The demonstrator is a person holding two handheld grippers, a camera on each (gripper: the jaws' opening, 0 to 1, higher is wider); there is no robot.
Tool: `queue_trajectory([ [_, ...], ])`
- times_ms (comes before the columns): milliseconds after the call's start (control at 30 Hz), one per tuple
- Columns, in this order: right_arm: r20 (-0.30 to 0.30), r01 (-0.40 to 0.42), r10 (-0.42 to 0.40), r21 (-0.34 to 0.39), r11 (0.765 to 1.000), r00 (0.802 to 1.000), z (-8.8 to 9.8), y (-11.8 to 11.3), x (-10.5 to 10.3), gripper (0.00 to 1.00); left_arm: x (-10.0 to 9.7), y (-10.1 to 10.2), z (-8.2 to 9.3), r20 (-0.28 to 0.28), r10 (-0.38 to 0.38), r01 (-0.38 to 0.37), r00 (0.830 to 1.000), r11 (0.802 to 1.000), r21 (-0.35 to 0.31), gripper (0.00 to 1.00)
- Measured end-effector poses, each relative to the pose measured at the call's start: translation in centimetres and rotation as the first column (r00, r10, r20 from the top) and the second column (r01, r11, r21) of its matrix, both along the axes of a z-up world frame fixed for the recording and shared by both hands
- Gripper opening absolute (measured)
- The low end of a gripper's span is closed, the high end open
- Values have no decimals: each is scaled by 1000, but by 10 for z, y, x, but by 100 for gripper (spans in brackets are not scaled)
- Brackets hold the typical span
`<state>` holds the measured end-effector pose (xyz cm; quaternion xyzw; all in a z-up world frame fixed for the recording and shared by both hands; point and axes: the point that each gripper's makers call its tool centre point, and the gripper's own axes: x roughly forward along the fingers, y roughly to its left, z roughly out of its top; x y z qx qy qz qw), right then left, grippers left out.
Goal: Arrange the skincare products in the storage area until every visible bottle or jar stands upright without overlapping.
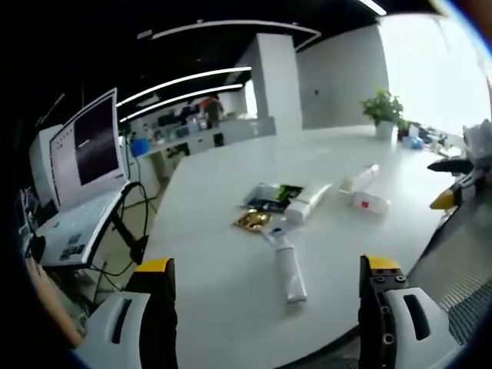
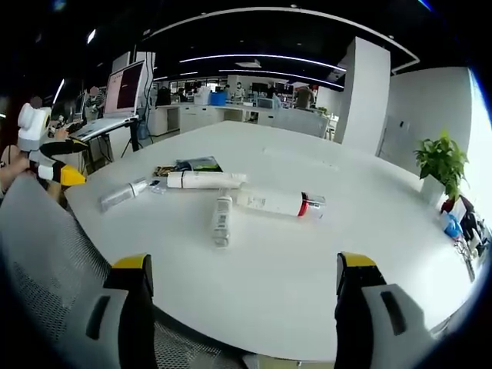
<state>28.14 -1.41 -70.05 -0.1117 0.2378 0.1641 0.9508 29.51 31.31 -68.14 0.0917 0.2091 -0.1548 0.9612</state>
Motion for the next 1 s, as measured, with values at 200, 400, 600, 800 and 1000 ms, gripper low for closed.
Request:
queue_trajectory([
  [200, -10, -4, 4, -3, 1000, 1000, -1, 0, 0, 99, 2, 2, -3, -17, 5, -5, 1000, 1000, 13, 97],
  [400, -12, -1, 1, -2, 1000, 1000, 0, 0, 4, 100, 5, 4, -4, -28, 15, -15, 999, 1000, 21, 97],
  [600, -15, 2, -2, 5, 1000, 1000, 1, 0, 5, 100, 5, 4, -6, -39, 16, -15, 999, 999, 38, 97],
  [800, -49, -16, 18, 39, 999, 999, -2, 1, 7, 100, 5, 8, -8, -53, 32, -29, 998, 998, 52, 97],
  [1000, -52, -7, 10, 56, 998, 999, 3, -2, 10, 100, 4, 7, -7, -51, 25, -23, 998, 999, 43, 97],
])
